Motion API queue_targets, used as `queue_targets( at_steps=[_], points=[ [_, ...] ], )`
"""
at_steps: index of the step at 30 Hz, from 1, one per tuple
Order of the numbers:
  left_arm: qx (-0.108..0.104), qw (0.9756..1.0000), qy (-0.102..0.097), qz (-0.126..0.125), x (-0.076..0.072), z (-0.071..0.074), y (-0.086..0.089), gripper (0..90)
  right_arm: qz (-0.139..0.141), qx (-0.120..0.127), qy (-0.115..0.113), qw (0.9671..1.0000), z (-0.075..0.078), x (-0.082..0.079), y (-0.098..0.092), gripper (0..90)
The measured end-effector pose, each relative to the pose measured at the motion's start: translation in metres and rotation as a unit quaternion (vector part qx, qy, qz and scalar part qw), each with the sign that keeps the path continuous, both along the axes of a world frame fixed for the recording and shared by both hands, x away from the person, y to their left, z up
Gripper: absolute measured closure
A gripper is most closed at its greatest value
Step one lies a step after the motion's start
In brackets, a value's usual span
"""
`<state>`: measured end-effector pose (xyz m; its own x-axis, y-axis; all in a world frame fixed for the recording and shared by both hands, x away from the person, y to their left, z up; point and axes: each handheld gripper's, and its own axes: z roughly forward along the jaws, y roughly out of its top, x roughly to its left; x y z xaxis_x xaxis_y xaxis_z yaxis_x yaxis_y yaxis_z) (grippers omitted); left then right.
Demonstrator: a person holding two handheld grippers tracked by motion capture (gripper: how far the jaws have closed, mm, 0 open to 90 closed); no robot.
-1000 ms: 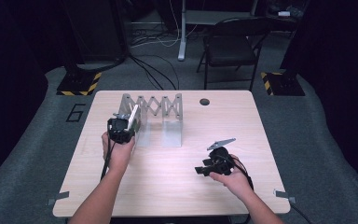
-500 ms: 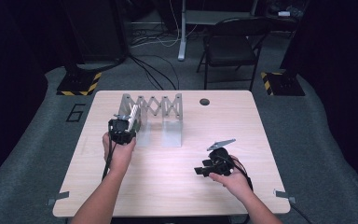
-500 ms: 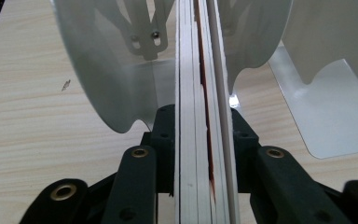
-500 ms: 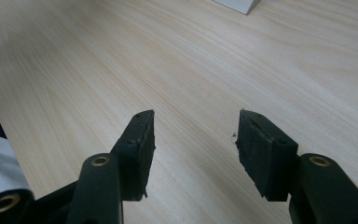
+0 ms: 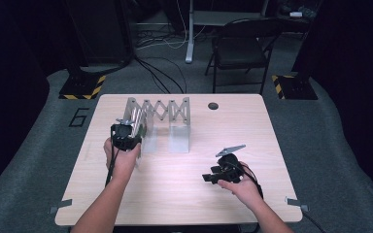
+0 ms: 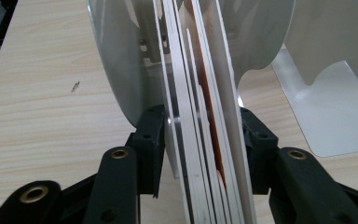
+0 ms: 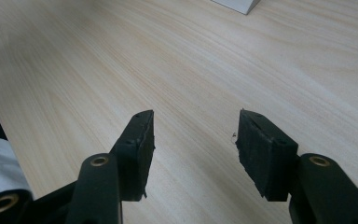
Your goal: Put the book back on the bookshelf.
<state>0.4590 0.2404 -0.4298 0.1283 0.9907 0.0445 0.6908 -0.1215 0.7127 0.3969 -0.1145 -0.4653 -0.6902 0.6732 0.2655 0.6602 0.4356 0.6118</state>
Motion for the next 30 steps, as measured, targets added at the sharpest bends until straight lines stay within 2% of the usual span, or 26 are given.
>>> queue_targets(
  at_steps=[15, 23, 30],
  points=[
    [-0.002, 0.9999, 0.012, -0.01, -0.004, 0.0, 0.0, 50.8, -0.009, 0.003, 0.003, 1.0, -0.002, -0.001, -0.003, 46.2],
    [-0.002, 0.9999, 0.009, -0.007, -0.011, 0.002, 0.003, 45.9, -0.01, 0.001, 0.004, 0.9999, -0.002, -0.001, -0.004, 45.8],
    [-0.018, 0.9997, 0.014, -0.002, -0.013, 0.001, 0.009, 41.9, -0.007, -0.003, 0.004, 1.0, -0.003, 0.0, -0.004, 45.9]
  ],
)
